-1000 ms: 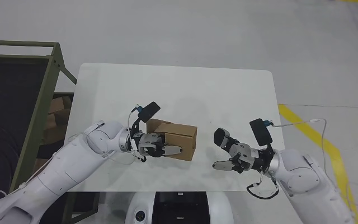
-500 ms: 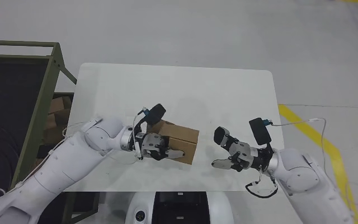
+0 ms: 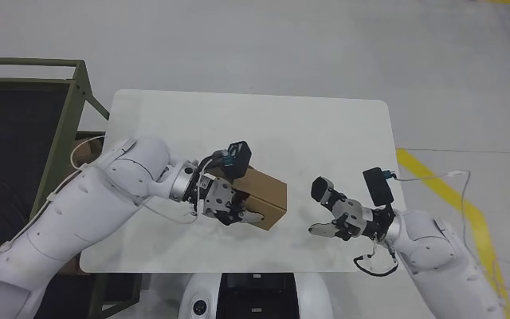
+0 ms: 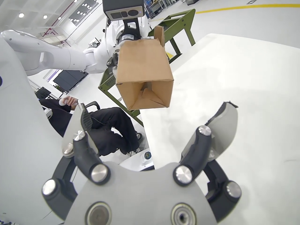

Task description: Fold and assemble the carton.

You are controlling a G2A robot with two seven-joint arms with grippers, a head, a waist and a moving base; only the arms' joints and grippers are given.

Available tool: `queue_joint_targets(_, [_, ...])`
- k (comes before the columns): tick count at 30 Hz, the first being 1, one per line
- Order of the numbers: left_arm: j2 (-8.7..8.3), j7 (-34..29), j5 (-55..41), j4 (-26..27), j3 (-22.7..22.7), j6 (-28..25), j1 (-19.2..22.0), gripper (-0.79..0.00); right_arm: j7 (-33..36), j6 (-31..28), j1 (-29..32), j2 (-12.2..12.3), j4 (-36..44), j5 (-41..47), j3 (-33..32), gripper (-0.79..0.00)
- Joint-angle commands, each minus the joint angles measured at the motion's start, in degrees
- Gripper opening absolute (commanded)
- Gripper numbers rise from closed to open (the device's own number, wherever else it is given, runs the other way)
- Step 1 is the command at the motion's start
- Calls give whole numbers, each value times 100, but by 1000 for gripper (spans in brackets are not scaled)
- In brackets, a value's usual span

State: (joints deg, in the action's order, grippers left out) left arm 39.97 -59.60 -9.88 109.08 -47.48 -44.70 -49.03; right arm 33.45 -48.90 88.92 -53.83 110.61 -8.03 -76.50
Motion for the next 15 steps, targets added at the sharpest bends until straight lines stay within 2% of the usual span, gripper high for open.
queue_joint_targets(1, [-19,-81,67,-17,77,83,151,-785,-51,8,-24,1,13,-112,-48,0])
queue_joint_targets(15, [-21,-9,85,-62,78,124,176,-785,24,-116,-32,10,127,-329,-49,0])
